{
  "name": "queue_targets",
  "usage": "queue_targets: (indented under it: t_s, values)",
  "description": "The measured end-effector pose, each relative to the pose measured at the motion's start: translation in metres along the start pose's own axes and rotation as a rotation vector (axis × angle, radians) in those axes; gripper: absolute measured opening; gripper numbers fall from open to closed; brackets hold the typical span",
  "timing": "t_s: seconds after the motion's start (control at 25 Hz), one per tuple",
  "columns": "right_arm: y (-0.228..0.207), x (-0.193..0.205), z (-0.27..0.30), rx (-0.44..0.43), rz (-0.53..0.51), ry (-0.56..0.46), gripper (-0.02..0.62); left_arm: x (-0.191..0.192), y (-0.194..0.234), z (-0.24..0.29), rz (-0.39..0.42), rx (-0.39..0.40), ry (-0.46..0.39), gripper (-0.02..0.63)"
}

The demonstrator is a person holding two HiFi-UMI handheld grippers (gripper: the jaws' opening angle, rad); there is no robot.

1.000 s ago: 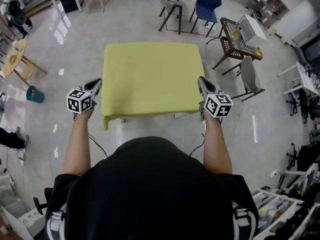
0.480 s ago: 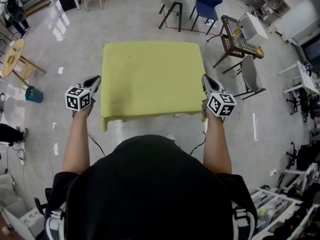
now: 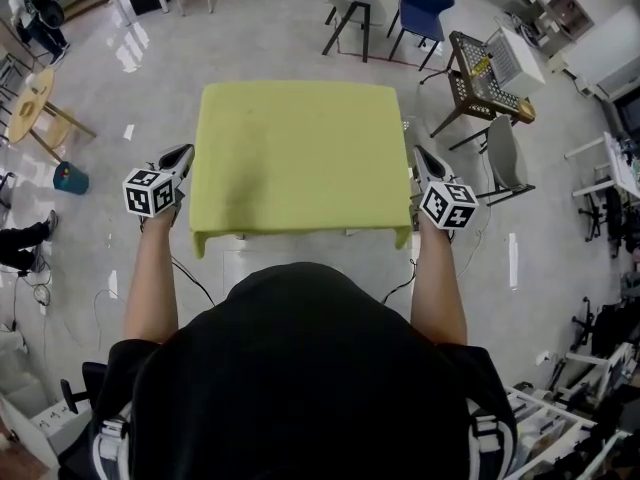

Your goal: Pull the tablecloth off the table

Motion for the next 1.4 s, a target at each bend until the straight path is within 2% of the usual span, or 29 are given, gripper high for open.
queue_targets:
  t_s: [0.28,0.52,0.84,1.12,1.4]
  values:
    - [-0.042,0.001,0.002,-0.014,-0.003,0.018,0.015,-0.003,-0.020,0.016,-0.013,-0.038,0.003,0.023]
    - [-0.063,0.015,0.012,-0.014,-0.023,0.066,0.015,0.007,-0.019,0.023,-0.022,-0.069,0.036,0.023]
    - [-0.095,0.055,0.021,0.008,-0.028,0.172,0.016,0.024,-0.012,0.027,-0.038,-0.110,0.082,0.023]
    - [-0.111,0.102,0.036,0.023,-0.080,0.289,0.017,0.058,0.008,0.025,-0.053,-0.147,0.160,0.025]
    - [-0.132,0.153,0.046,0.039,-0.064,0.399,0.034,0.099,0.027,0.027,-0.098,-0.172,0.211,0.028]
Point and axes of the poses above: the fingertips, and each gripper's own axes: z forward along the fingers, y to its left, x out of its underside, the point moved 9 cm from there along -z, backward along the fingers, and after that the axes turned 6 degrees about x, right-handed, at the moved point
